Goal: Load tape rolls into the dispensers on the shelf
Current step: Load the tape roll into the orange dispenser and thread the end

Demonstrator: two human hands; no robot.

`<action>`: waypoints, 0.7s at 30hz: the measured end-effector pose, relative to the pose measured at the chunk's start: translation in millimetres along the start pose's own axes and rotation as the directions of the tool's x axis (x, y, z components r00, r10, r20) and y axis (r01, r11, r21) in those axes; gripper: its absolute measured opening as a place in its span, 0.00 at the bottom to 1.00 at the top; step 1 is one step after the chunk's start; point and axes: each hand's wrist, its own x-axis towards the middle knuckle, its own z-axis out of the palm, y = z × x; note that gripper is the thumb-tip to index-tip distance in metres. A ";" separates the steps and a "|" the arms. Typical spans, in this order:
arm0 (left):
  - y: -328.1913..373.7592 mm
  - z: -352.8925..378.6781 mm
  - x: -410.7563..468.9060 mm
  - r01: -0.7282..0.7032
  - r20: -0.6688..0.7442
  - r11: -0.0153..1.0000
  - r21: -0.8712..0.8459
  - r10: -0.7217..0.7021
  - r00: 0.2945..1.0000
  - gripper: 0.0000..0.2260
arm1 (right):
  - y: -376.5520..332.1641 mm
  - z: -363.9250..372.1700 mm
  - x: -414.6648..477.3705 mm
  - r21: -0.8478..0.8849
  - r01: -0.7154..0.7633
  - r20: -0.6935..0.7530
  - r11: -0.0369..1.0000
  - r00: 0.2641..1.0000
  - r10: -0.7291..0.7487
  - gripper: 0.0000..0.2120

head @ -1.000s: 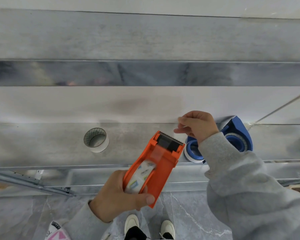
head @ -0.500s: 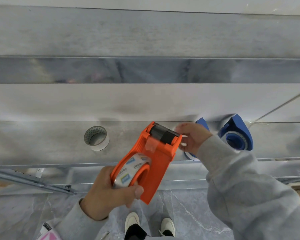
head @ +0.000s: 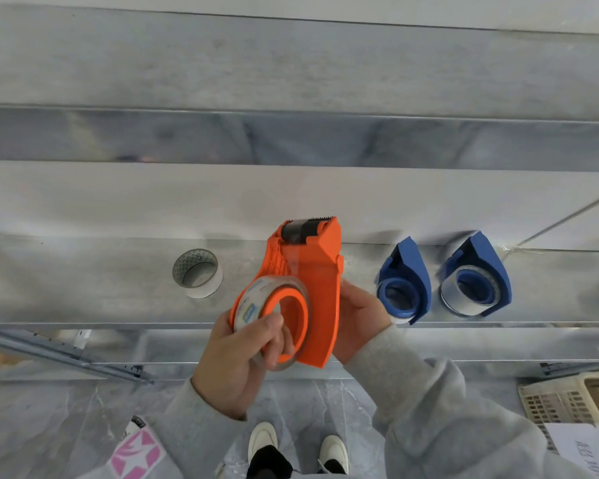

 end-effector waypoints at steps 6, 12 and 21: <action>-9.5 7.1 7.0 -0.030 -0.054 0.999 0.012 0.031 0.998 0.14 | 18.8 4.3 -10.2 -0.040 0.079 0.050 0.996 0.996 -0.077 0.30; -23.0 7.8 19.7 0.028 -0.141 0.999 -0.024 -0.031 0.989 0.13 | 28.0 2.4 -16.2 -0.064 0.076 0.081 0.995 0.994 -0.071 0.38; -51.8 -7.2 39.2 0.167 -0.186 0.955 -0.244 -0.215 0.959 0.10 | 27.8 -6.0 -10.9 -0.169 0.130 -0.162 0.977 0.974 -0.158 0.17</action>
